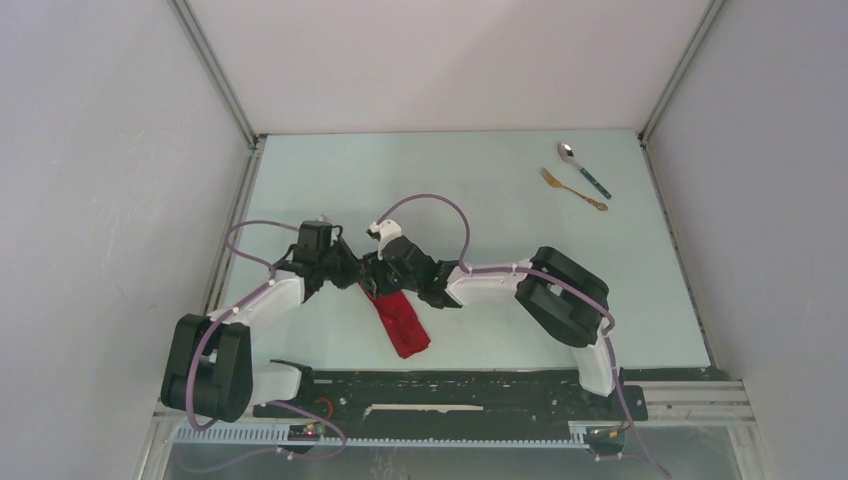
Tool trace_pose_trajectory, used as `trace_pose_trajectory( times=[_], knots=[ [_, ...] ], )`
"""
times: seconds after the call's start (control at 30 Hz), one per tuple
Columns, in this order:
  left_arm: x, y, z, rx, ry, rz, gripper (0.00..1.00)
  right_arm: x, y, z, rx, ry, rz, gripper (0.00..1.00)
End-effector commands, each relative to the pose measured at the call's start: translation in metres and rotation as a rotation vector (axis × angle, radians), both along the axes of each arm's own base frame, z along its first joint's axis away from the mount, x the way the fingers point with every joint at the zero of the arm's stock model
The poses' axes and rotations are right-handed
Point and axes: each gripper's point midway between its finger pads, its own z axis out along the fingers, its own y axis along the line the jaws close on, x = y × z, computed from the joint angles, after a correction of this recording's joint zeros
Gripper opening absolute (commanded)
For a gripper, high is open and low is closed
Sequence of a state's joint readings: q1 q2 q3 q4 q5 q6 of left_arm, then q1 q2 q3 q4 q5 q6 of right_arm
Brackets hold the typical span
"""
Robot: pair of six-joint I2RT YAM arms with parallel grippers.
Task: Fold the napkin into a case and place the utensils inside
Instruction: Stuff the top corner of the smaller-rectangle-folded napkin into the folded napkin.
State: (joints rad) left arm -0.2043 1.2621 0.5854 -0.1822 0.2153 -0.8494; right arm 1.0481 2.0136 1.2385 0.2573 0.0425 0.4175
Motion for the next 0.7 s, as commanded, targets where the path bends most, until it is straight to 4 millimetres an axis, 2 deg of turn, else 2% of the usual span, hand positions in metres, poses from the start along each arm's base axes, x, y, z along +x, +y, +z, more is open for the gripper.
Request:
trace_pose_trajectory(
  times=[0.0, 0.2, 0.37, 0.53, 0.6, 0.67],
  knots=[
    [0.008, -0.004, 0.02, -0.034, -0.041, -0.008, 0.0, 0.011, 0.018, 0.025, 0.084, -0.044, -0.024, 0.51],
    [0.007, -0.005, 0.021, -0.04, -0.039, -0.014, 0.0, 0.019, 0.015, 0.022, 0.081, -0.043, -0.039, 0.41],
    [0.006, -0.005, 0.021, -0.038, -0.04, -0.013, 0.0, 0.025, 0.015, 0.022, 0.077, -0.043, -0.052, 0.4],
    [0.005, -0.001, 0.021, -0.017, -0.041, -0.011, 0.0, 0.024, 0.014, 0.024, 0.07, -0.041, -0.051, 0.19],
    [0.006, 0.001, 0.02, -0.005, -0.042, -0.009, 0.0, 0.023, 0.012, 0.026, 0.061, -0.042, -0.057, 0.19],
    [0.006, 0.001, 0.021, -0.006, -0.044, -0.008, 0.0, 0.021, 0.012, 0.028, 0.061, -0.041, -0.057, 0.25]
  ],
)
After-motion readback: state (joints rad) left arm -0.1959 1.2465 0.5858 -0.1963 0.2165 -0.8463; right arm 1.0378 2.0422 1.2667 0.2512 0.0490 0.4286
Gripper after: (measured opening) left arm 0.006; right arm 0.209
